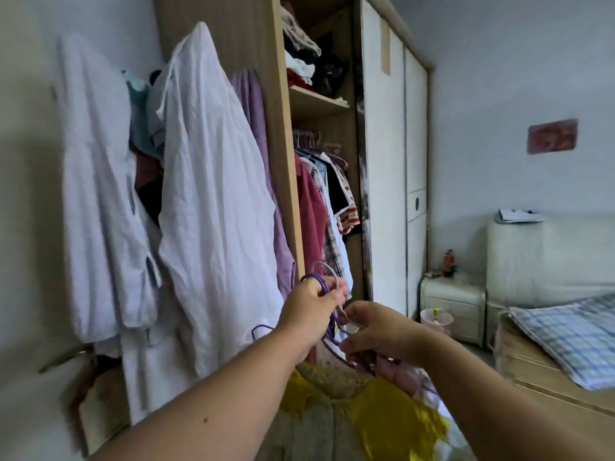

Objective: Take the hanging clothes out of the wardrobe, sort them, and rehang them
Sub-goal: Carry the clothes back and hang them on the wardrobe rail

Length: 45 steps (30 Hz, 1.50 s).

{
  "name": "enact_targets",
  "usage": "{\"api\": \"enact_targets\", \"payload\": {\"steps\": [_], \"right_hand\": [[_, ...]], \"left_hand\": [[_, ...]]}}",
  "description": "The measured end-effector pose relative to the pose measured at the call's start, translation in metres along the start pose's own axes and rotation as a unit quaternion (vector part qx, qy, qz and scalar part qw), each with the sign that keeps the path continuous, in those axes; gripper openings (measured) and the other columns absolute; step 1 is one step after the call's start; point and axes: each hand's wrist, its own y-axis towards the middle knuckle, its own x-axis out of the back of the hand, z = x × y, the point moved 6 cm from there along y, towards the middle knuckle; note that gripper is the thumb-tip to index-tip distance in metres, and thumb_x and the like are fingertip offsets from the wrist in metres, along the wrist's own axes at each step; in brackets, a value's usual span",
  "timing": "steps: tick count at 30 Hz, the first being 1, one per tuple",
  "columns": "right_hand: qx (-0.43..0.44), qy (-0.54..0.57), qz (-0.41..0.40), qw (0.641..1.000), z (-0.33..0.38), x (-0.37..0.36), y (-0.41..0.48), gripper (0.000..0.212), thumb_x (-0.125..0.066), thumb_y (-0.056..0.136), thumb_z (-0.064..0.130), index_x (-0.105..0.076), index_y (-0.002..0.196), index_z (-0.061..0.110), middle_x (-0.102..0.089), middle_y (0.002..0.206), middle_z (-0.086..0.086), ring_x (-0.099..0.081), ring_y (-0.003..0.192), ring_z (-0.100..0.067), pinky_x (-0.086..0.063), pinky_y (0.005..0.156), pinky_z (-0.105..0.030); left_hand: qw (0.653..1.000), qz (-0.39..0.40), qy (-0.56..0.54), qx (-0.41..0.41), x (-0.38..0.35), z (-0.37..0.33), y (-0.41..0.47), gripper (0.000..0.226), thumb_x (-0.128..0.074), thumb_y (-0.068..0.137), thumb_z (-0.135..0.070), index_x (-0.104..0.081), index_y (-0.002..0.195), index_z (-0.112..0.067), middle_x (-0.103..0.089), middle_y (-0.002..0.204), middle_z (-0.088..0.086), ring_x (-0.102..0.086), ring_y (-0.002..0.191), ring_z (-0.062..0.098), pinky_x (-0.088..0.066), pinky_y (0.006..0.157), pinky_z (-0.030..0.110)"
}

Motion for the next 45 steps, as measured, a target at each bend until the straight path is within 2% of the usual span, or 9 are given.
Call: {"api": "enact_targets", "payload": {"steps": [4,7,12,21,24,30,34,39,45], "right_hand": [[-0.011,0.014,-0.024,1.000,0.000,0.016,0.031,0.029,-0.075,0.074,0.005,-0.055,0.092,0.015,-0.068,0.072,-0.009,-0.067,0.059,-0.023,-0.054,0.054,-0.033],[-0.020,0.012,-0.040,0.999,-0.012,0.030,0.054,0.029,-0.075,0.074,0.006,-0.056,0.092,0.019,-0.070,0.067,-0.006,-0.068,0.059,-0.023,-0.055,0.055,-0.033],[-0.014,0.020,-0.044,0.999,-0.038,0.063,0.109,0.029,-0.074,0.072,0.004,-0.057,0.091,0.018,-0.070,0.069,-0.006,-0.069,0.060,-0.021,-0.057,0.057,-0.033],[0.033,-0.004,-0.011,0.999,-0.059,0.180,0.269,0.030,-0.071,0.074,0.006,-0.054,0.098,0.011,-0.069,0.084,-0.023,-0.067,0.073,-0.038,-0.055,0.077,-0.058],[0.059,-0.039,-0.005,0.997,-0.044,0.218,0.316,0.033,-0.072,0.077,0.006,-0.055,0.105,0.005,-0.067,0.094,-0.025,-0.068,0.075,-0.029,-0.057,0.078,-0.051],[0.089,-0.026,0.037,0.995,-0.023,0.265,0.401,0.032,-0.066,0.079,-0.005,-0.050,0.107,-0.008,-0.054,0.084,-0.020,-0.057,0.066,-0.020,-0.047,0.062,-0.033],[0.079,0.032,0.102,0.991,-0.025,0.282,0.443,0.025,-0.060,0.081,-0.012,-0.050,0.100,-0.001,-0.049,0.087,-0.026,-0.055,0.060,-0.024,-0.046,0.053,-0.029],[0.091,0.082,0.139,0.983,-0.038,0.319,0.488,0.033,-0.057,0.077,-0.020,-0.050,0.104,-0.003,-0.054,0.059,-0.017,-0.054,0.047,-0.019,-0.047,0.044,-0.024],[0.113,0.047,0.147,0.982,-0.052,0.336,0.551,0.034,-0.061,0.076,-0.012,-0.049,0.107,-0.008,-0.049,0.068,-0.017,-0.052,0.050,-0.021,-0.046,0.044,-0.026]], "left_hand": [[0.999,0.019,-0.036,0.017,0.002,0.000,0.040,0.012,-0.062,0.079,-0.041,-0.070,0.087,-0.037,-0.070,0.103,-0.006,-0.065,0.100,0.022,-0.050,0.093,0.045],[0.998,0.039,-0.043,0.034,-0.006,0.008,0.069,0.023,-0.060,0.076,-0.041,-0.068,0.093,-0.027,-0.070,0.104,0.002,-0.064,0.100,0.031,-0.049,0.094,0.050],[1.000,0.021,0.000,-0.018,-0.036,0.024,0.134,0.015,-0.057,0.090,-0.028,-0.065,0.079,-0.033,-0.071,0.096,-0.007,-0.065,0.096,0.017,-0.051,0.091,0.039],[0.993,-0.010,-0.103,-0.054,-0.104,0.012,0.323,0.028,-0.041,0.097,-0.006,-0.060,0.084,-0.022,-0.071,0.086,-0.009,-0.069,0.079,0.004,-0.056,0.078,0.031],[0.991,-0.030,-0.112,-0.067,-0.108,0.000,0.380,0.028,-0.040,0.097,-0.005,-0.058,0.082,-0.020,-0.070,0.081,-0.008,-0.069,0.075,0.004,-0.055,0.072,0.026],[0.984,-0.046,-0.140,-0.100,-0.100,-0.017,0.473,0.031,-0.037,0.098,-0.002,-0.055,0.077,-0.019,-0.068,0.076,-0.006,-0.069,0.067,0.003,-0.056,0.066,0.029],[0.981,-0.036,-0.155,-0.110,-0.106,-0.017,0.516,0.028,-0.036,0.099,-0.003,-0.052,0.081,-0.017,-0.065,0.079,-0.003,-0.066,0.071,0.006,-0.054,0.076,0.033],[0.977,-0.040,-0.149,-0.148,-0.125,-0.022,0.564,0.028,-0.038,0.099,-0.004,-0.052,0.079,-0.017,-0.063,0.076,-0.004,-0.063,0.074,0.009,-0.053,0.084,0.034],[0.979,-0.067,-0.137,-0.137,-0.128,-0.008,0.619,0.028,-0.038,0.098,-0.003,-0.053,0.079,-0.017,-0.064,0.079,-0.001,-0.065,0.084,0.018,-0.054,0.087,0.035]]}}
